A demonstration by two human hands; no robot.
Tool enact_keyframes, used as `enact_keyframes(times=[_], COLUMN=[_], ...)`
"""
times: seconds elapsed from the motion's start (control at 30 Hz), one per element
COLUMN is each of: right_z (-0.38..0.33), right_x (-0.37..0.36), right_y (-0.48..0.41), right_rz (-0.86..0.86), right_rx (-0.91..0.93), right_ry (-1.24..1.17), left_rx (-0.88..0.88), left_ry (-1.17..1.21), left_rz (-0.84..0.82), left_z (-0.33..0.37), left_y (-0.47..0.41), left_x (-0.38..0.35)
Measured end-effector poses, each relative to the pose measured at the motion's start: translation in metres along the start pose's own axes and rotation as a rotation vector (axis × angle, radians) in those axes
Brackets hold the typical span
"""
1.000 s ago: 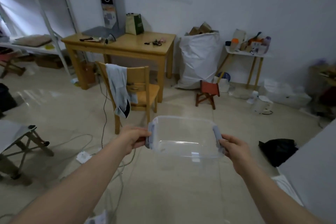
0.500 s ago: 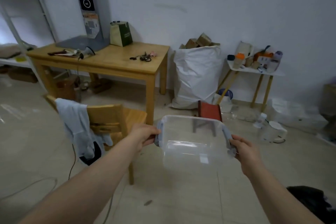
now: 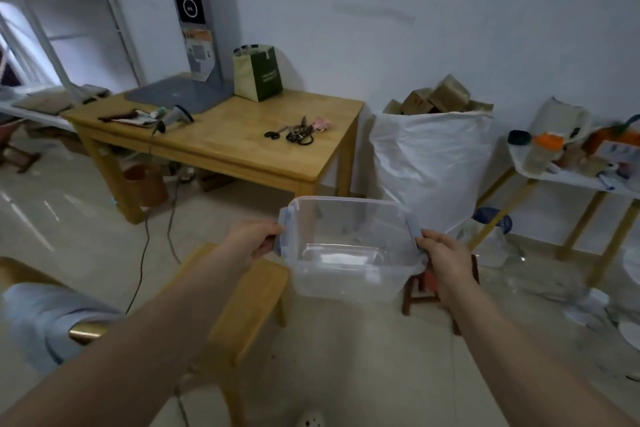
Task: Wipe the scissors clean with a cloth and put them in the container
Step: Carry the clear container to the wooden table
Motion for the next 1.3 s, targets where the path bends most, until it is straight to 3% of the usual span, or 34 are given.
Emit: enact_keyframes(times=[0.5, 0.8, 1.1, 1.3], right_z=[-0.089, -0.115, -0.134, -0.133], right_x=[-0.196, -0.323, -0.435, -0.493], right_y=[-0.28, -0.44, -0.507, -0.53], right_rz=[-0.154, -0.439, -0.633, -0.702], right_rx=[-0.038, -0.094, -0.051, -0.051], right_ry=[0.016, 0.022, 0.042, 0.048], left_rx=[0.035, 0.018, 0.007, -0.041], left_ry=[0.124, 0.258, 0.245, 0.232], left_rz=[0.218, 0.493, 0.708, 0.702], left_z=[0.141, 0.202, 0.256, 0.277], left_y=[-0.271, -0.385, -0.434, -0.489], left_x=[-0.054, -0.069, -0.053, -0.028])
Point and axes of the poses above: each hand's wrist, its own y-axis away from the middle knuckle, its own x-axis out of the back of the hand, z = x × y, the point moved 2 cm from there along -y, towards the middle knuckle, and after that the axes turned 2 degrees about z, right-handed, at the moved point
